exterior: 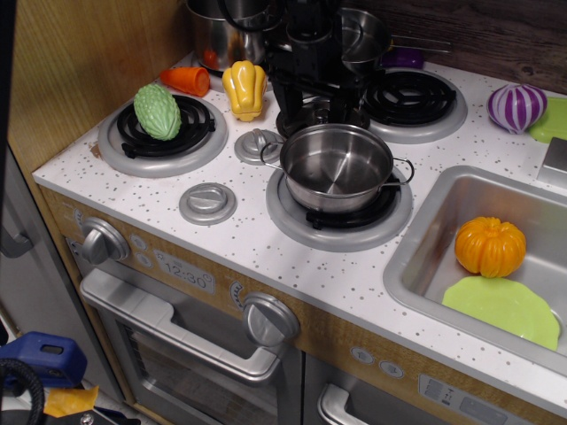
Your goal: Put lid on pot or pan
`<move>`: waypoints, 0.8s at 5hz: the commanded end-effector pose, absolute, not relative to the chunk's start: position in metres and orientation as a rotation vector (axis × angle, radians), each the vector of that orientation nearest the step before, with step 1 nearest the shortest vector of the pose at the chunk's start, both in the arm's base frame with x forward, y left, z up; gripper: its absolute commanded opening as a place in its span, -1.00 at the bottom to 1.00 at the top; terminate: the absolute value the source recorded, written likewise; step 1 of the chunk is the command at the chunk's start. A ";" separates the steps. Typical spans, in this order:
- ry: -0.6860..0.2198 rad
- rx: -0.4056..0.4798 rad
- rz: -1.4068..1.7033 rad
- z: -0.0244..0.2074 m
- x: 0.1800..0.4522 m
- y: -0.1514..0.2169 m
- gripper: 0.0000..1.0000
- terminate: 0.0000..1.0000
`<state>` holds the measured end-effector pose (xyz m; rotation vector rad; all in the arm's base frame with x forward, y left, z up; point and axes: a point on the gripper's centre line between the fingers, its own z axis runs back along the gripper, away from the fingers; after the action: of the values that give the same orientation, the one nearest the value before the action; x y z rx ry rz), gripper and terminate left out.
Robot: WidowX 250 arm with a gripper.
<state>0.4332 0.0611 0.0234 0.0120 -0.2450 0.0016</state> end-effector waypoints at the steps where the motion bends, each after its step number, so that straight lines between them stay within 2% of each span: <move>1: -0.303 0.011 0.003 0.045 0.446 0.072 1.00 -1.00; 3: -0.320 0.002 0.004 0.035 0.449 0.071 1.00 -1.00; 4: -0.324 -0.008 0.004 0.031 0.454 0.073 -1.00 -1.00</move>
<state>0.4535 0.0665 0.0155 -0.0180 -0.2929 -0.0080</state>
